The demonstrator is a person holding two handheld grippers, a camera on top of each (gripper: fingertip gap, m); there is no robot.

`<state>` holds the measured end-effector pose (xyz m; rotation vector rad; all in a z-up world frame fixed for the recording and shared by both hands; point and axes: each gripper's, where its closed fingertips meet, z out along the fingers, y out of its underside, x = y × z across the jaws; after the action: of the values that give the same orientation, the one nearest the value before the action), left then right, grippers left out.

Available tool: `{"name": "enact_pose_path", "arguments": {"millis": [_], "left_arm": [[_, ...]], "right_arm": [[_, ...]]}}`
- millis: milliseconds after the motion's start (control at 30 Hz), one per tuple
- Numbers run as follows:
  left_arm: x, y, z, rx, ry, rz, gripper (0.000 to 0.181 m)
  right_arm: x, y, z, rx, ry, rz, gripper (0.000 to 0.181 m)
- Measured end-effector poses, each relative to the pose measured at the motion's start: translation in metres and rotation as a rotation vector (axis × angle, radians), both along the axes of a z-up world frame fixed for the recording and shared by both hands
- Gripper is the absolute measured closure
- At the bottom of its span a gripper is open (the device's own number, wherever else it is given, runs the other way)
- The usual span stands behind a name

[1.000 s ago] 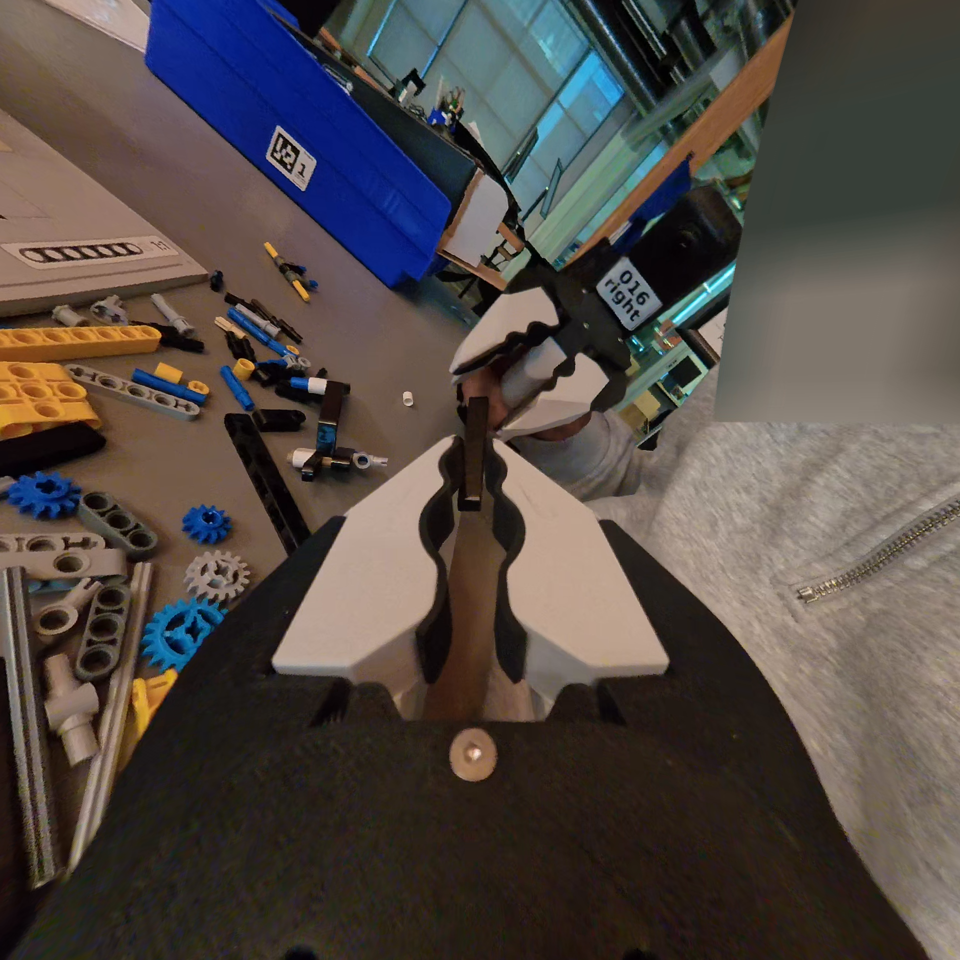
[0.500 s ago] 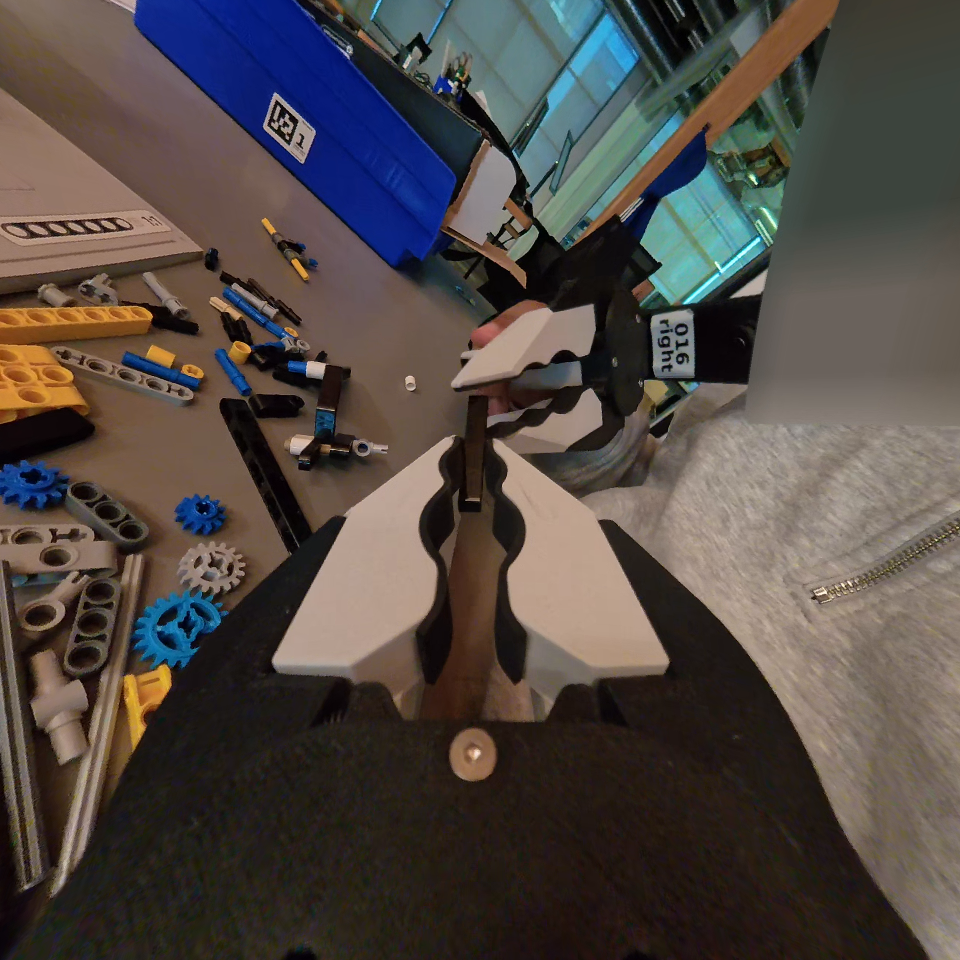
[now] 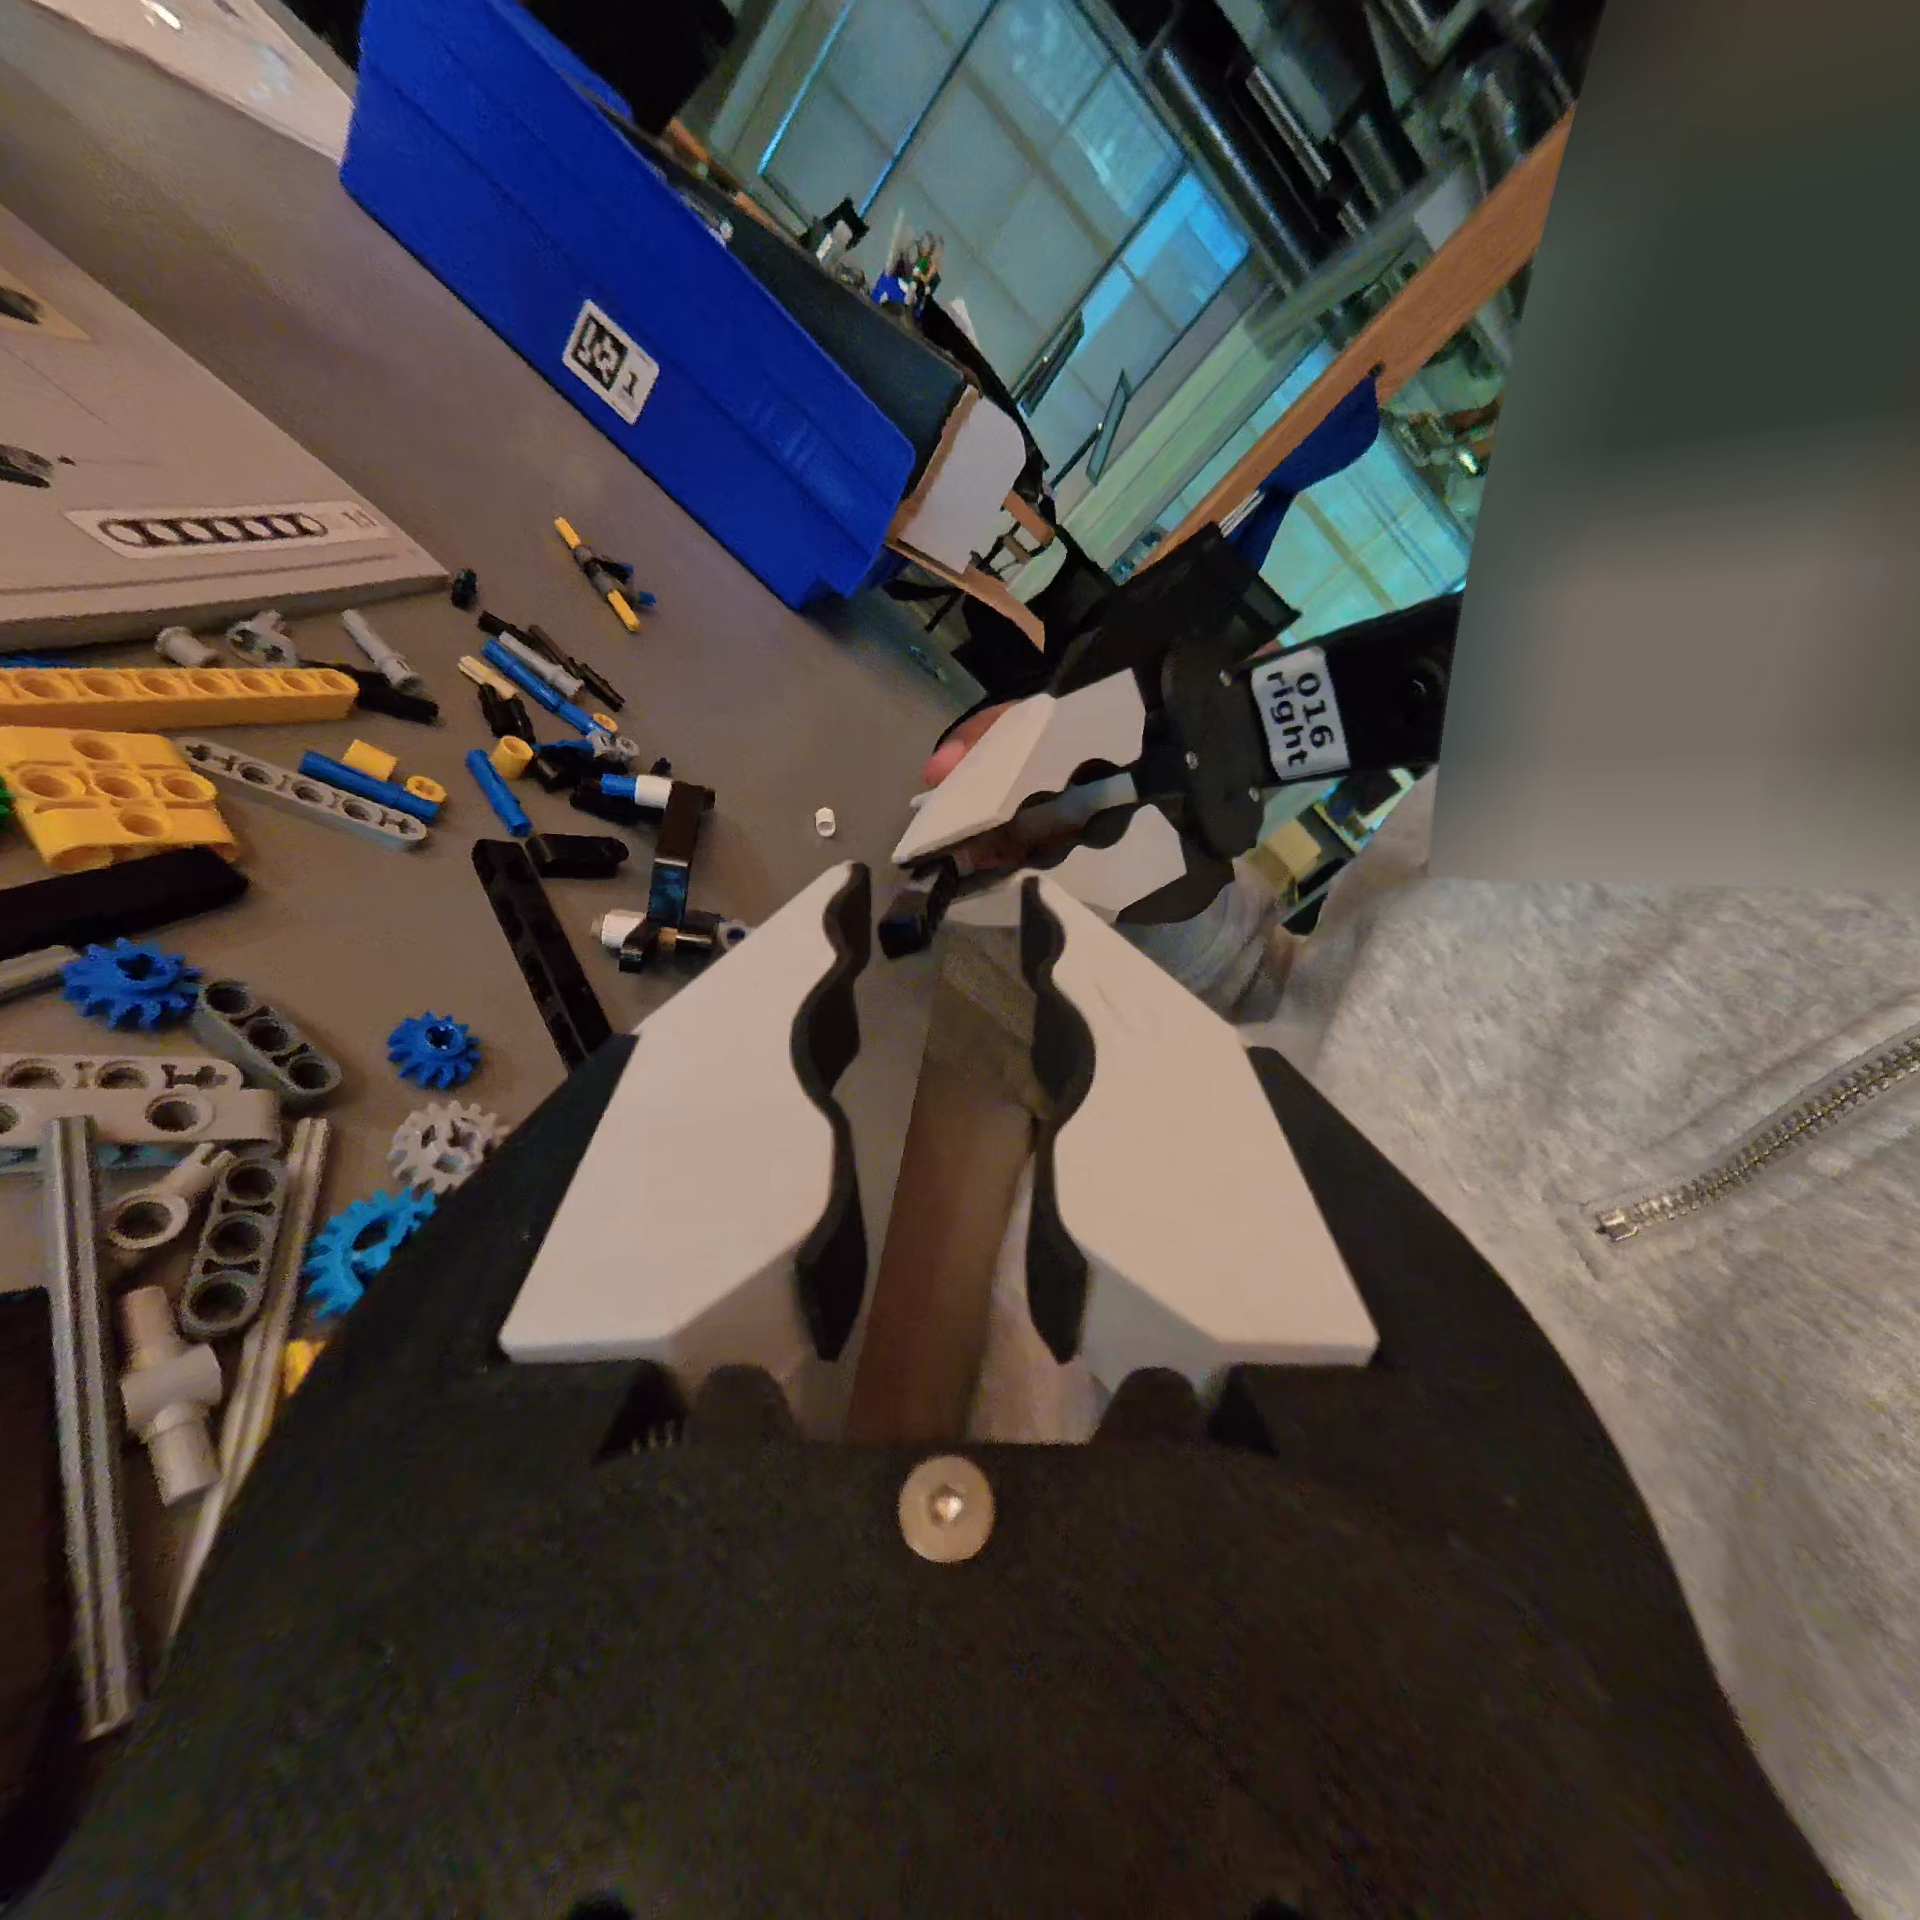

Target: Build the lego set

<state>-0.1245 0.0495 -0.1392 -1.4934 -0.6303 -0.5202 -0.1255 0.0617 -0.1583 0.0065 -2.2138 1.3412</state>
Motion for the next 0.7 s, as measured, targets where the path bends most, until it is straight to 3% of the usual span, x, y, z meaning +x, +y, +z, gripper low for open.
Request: {"name": "enact_pose_path", "arguments": {"millis": [300, 700], "left_arm": [[0.004, 0.002, 0.001, -0.013, 0.077, 0.0, 0.154], [0.013, 0.011, -0.011, -0.115, 0.158, -0.025, 0.161]], "right_arm": [[-0.003, 0.014, 0.008, -0.232, -0.414, 0.018, 0.176], [0.011, 0.01, 0.006, -0.248, -0.575, 0.123, 0.176]]}}
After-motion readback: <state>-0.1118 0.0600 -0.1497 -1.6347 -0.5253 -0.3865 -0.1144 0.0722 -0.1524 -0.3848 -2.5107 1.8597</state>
